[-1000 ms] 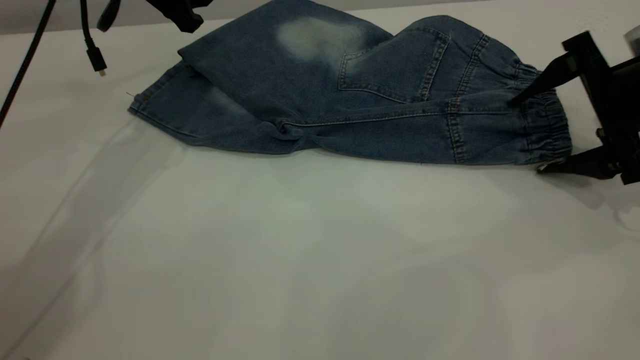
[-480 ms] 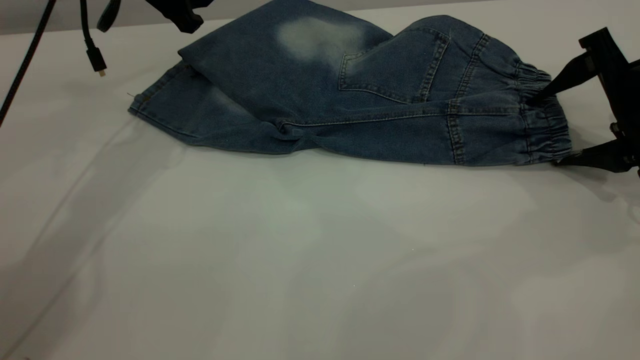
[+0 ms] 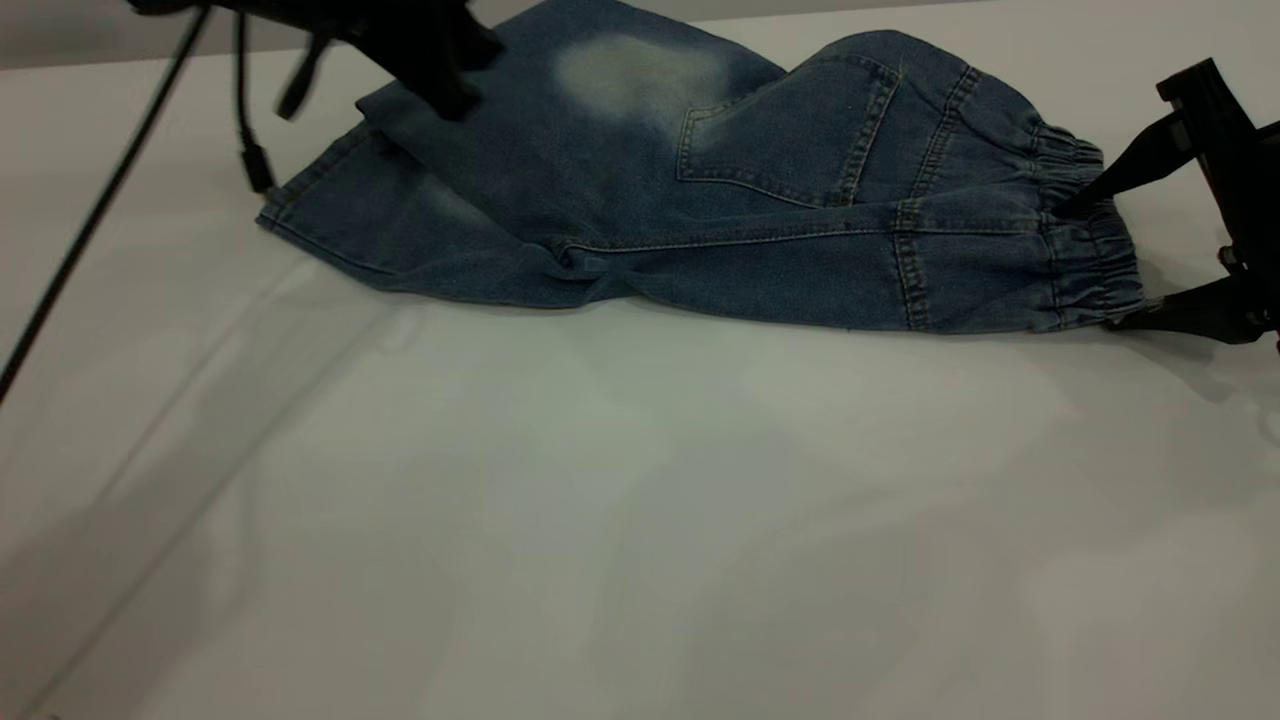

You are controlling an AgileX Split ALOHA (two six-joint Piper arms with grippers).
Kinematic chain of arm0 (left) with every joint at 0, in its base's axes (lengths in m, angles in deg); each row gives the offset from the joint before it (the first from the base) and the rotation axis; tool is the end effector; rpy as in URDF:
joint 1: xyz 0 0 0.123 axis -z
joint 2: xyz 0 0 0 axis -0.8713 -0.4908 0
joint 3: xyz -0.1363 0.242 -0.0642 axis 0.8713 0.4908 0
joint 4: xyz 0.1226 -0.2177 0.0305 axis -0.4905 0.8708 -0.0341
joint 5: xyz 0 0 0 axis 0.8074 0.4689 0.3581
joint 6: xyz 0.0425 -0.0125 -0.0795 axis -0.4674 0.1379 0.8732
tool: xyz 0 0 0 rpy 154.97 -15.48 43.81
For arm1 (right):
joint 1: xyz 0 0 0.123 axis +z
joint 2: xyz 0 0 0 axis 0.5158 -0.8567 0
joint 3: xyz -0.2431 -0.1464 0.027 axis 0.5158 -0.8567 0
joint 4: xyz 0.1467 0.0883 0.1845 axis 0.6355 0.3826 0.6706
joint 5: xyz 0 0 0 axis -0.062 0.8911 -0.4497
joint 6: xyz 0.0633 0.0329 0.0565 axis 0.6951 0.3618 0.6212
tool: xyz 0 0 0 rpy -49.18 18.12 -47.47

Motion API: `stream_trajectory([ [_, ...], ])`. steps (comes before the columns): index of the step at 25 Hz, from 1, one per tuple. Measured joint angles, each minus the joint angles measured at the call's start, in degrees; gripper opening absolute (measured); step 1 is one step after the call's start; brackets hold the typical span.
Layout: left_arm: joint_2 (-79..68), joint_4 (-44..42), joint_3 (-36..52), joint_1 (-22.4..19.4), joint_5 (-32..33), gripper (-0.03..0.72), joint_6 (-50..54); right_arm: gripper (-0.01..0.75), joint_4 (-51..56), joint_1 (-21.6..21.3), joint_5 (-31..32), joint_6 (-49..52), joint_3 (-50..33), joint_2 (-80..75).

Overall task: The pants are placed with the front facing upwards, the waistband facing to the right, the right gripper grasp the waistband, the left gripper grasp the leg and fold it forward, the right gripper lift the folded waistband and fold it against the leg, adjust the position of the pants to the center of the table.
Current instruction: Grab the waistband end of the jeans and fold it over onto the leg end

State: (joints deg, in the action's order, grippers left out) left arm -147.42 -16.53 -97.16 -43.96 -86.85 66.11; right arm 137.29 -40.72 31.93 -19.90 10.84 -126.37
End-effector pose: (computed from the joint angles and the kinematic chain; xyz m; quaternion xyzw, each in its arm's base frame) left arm 0.4320 -0.1446 0.1013 0.4952 0.7377 0.0458 0.4567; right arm 0.3171 0.0001 0.0341 0.4139 0.8361 0.3514 0.0784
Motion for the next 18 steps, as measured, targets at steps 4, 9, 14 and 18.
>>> stream_trajectory([
  [4,-2.2,0.0,0.0,2.4,-0.1,0.329,0.0,0.501,-0.1,0.0,0.3,-0.7,0.0,0.0],
  [9,-4.2,0.1,0.0,4.3,-0.3,0.328,0.2,0.381,-0.2,0.0,0.2,-2.4,0.0,0.0],
  [14,-4.7,0.2,-0.1,4.6,-0.1,0.326,0.2,0.134,-0.2,0.0,1.5,-3.3,0.0,0.0],
  [18,-6.0,0.2,-0.1,4.6,0.3,0.326,1.7,0.041,-0.2,0.0,3.4,-3.3,0.0,0.0],
])
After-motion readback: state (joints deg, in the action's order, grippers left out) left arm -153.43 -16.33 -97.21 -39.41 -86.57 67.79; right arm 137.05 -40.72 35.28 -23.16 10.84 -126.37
